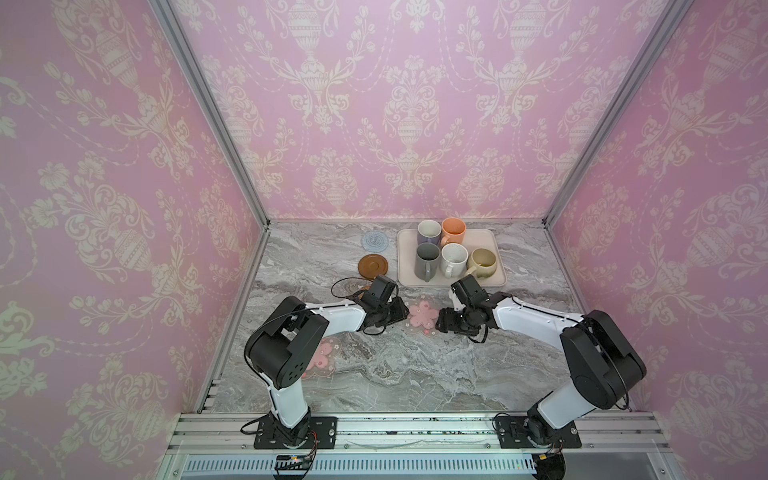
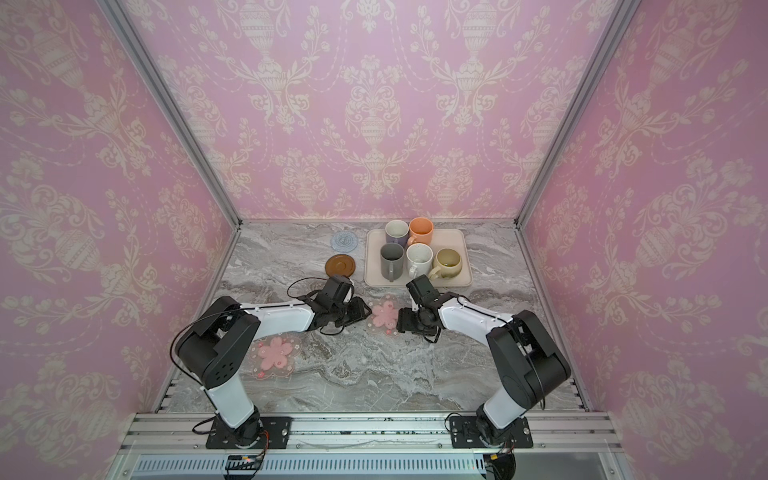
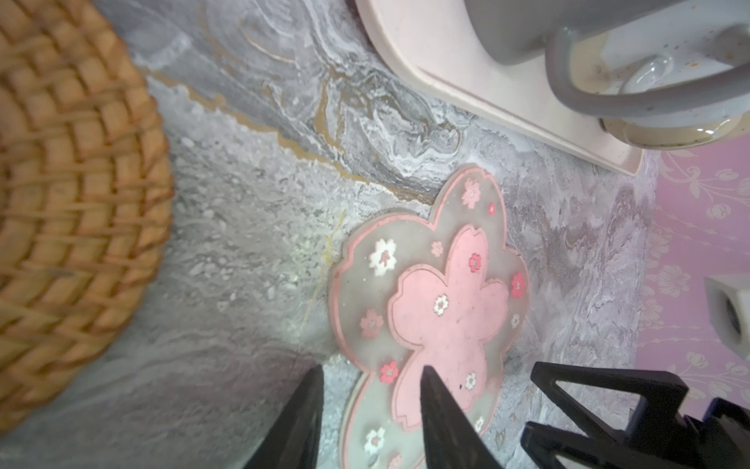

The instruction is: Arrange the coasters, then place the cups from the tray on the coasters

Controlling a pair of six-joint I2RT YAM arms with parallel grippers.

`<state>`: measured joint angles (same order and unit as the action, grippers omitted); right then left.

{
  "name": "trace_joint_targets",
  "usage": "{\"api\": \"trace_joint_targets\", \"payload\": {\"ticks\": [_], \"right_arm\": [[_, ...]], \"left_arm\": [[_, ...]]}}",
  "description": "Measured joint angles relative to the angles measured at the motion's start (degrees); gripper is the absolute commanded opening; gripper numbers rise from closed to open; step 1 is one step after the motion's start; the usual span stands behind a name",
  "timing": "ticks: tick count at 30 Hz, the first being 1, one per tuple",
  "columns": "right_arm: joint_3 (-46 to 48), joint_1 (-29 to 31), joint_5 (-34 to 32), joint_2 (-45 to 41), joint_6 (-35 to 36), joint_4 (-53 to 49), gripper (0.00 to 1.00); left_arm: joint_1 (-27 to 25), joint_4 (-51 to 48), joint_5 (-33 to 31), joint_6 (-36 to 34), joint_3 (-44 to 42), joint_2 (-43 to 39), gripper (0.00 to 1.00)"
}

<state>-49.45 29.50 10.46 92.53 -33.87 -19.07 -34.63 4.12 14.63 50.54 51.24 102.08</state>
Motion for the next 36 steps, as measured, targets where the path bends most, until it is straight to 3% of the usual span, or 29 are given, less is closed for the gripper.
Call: {"api": "trace_joint_targets", "payload": {"ticks": [11, 24, 36], "right_arm": [[-4.31, 1.46, 0.15, 5.55, -2.21, 6.43, 0.68], [-7.34, 1.40, -0.68, 7.85, -2.16, 5.86, 0.68], [-5.70, 0.04, -3.02, 4.92, -2.19, 2.38, 0.68]], "left_arm": [[-0.09, 3.13, 0.04, 1.49, -1.81, -0.39, 0.42], [-0.15, 3.08, -0.07, 1.86, -1.84, -0.48, 0.42], [2.91, -12.98, -3.28, -5.44, 0.17, -12.48, 0.42]]}}
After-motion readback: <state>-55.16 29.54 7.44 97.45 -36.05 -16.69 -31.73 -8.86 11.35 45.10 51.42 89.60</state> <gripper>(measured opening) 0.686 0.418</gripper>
